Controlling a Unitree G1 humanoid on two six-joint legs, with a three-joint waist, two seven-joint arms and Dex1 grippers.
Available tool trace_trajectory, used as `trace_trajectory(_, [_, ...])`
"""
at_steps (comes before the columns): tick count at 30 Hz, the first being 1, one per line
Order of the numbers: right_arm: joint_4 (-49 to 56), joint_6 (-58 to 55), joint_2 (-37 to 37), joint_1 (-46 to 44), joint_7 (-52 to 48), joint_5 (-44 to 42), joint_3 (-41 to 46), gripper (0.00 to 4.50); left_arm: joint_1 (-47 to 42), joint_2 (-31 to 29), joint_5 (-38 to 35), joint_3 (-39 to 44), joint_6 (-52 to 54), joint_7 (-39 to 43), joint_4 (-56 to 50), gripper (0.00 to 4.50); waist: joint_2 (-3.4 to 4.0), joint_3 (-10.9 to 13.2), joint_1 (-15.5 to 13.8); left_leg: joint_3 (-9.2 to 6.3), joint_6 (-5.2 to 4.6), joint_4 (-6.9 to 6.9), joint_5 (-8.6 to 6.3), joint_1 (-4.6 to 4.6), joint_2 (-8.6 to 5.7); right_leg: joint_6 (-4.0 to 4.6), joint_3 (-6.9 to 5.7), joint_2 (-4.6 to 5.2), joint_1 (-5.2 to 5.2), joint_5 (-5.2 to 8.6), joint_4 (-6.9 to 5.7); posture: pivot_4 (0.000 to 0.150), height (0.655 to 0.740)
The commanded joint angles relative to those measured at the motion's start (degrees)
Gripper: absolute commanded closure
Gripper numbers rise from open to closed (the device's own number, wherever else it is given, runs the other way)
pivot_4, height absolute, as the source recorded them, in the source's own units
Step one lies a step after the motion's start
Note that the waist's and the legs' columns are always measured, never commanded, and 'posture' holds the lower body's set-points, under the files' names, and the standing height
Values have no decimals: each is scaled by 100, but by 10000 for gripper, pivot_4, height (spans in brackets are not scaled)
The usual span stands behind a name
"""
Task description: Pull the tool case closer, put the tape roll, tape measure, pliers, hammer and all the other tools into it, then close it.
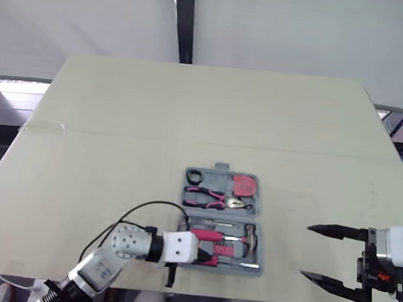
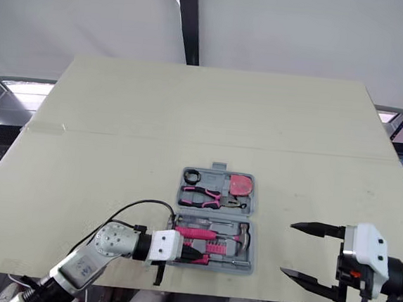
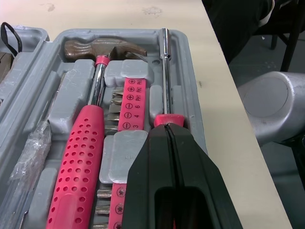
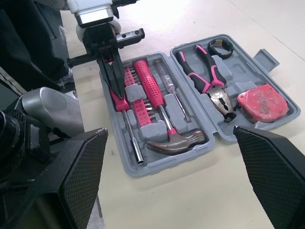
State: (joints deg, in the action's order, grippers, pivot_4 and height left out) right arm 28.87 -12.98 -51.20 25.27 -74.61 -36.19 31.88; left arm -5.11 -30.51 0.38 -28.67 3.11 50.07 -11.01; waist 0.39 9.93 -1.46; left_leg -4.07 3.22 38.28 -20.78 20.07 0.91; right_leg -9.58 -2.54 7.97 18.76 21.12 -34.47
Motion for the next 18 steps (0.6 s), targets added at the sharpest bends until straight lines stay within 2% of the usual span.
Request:
trace_trajectory(1, [130,-20,-49,24,-33,-96,261,0,170,-171,379,-315,261,152,234,44862,5,-6,0,0,0,0,0,0,0,0,0,0,0,0,0,1500,7400])
trace_trajectory(18, [143,-49,-43,33,-31,-52,272,0,378,-54,552,-590,391,21,739,44862,56,-82,-5,7,-2,-34,-1,-73,1,0,0,0,-69,0,37,1500,7400])
